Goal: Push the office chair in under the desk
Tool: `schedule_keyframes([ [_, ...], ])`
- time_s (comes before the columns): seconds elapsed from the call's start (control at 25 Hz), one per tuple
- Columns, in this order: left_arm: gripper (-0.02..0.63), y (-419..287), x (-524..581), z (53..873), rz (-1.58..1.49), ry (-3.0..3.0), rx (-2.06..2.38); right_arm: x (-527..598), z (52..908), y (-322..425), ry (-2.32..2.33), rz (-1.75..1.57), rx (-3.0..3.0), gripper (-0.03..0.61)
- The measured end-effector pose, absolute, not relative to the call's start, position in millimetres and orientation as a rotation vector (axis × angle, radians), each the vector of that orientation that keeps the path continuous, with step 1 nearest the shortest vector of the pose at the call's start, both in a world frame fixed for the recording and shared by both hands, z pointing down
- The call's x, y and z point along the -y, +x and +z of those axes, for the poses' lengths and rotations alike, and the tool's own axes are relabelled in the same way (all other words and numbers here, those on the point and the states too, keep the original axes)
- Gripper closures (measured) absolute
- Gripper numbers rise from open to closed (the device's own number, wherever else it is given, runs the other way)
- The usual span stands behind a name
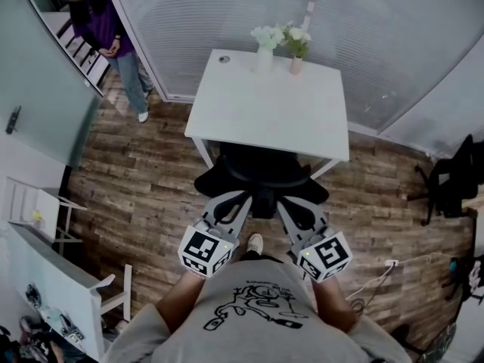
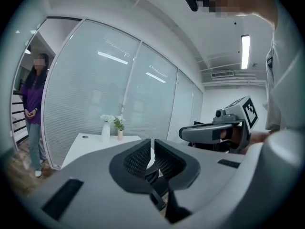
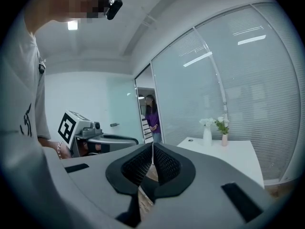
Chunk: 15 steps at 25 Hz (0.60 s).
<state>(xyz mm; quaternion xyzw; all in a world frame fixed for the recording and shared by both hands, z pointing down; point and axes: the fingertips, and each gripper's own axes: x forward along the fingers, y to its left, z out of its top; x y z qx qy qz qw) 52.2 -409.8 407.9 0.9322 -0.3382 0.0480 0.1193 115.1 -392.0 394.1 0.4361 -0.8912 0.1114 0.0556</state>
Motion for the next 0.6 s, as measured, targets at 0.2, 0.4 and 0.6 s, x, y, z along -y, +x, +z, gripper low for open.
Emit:
schedule_keyframes([
  [0.2, 0.588, 52.0, 409.8, 409.1, 0.17, 2.745, 0.983, 391.7, 392.8, 116.6, 1.332, 0.344, 2.708, 0.538],
  [0.4, 0.588, 50.7, 411.9, 405.7, 0.153, 2.744, 0.991, 391.7, 389.7, 116.1, 1.337, 0.331, 2.707, 0.538],
  [0.6, 0.588, 50.7, 412.4, 409.3, 0.16, 2.746, 0.979, 392.6, 388.9, 116.3, 1.347, 0.325, 2.705, 0.538],
])
